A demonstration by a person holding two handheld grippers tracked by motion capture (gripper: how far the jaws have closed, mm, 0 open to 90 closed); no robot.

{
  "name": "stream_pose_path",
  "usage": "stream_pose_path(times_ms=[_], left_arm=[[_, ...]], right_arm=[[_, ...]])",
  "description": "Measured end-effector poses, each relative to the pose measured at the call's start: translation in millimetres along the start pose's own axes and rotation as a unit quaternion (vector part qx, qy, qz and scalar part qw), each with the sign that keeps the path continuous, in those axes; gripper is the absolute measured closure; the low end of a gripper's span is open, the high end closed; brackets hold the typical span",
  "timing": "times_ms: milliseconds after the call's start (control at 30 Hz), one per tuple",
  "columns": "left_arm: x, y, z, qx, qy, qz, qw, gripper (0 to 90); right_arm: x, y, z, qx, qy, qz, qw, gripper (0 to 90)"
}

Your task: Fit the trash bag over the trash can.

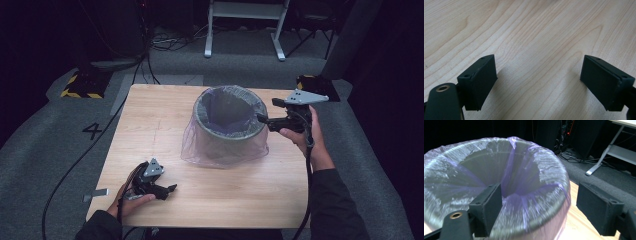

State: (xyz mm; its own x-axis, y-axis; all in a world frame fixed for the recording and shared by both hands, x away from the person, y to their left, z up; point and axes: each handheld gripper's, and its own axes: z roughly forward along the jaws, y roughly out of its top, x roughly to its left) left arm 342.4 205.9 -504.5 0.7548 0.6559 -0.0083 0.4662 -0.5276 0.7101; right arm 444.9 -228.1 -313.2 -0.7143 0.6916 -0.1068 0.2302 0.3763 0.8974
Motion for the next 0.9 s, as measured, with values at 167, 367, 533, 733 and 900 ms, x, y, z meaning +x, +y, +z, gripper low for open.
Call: stream_pose_path(times_ms=[167, 367, 533, 733, 900], left_arm=[[0.2, 0.1, 0.1, 0.000, -0.001, 0.001, 1.0000, 13.2], [0.4, 0.2, 0.2, 0.000, -0.001, 0.002, 1.0000, 13.1], [0.6, 0.3, 0.2, 0.001, -0.001, 0.003, 1.0000, 13.1], [0.5, 0.3, 0.2, 0.001, -0.001, 0.002, 1.0000, 13.0], [0.7, 0.4, 0.2, 0.001, -0.003, 0.002, 1.0000, 13.0]], right_arm=[[0.6, 7.6, 9.7, 0.007, -0.003, -0.004, 1.0000, 20.7], [3.7, 17.0, 21.3, 0.010, -0.004, -0.015, 0.9998, 20.8], [7.0, 22.9, 31.7, 0.019, 0.008, -0.023, 0.9995, 20.5], [14.3, 25.6, 43.1, 0.025, 0.027, -0.037, 0.9987, 19.9], [16.4, 27.8, 49.2, 0.032, 0.033, -0.039, 0.9982, 19.9]])
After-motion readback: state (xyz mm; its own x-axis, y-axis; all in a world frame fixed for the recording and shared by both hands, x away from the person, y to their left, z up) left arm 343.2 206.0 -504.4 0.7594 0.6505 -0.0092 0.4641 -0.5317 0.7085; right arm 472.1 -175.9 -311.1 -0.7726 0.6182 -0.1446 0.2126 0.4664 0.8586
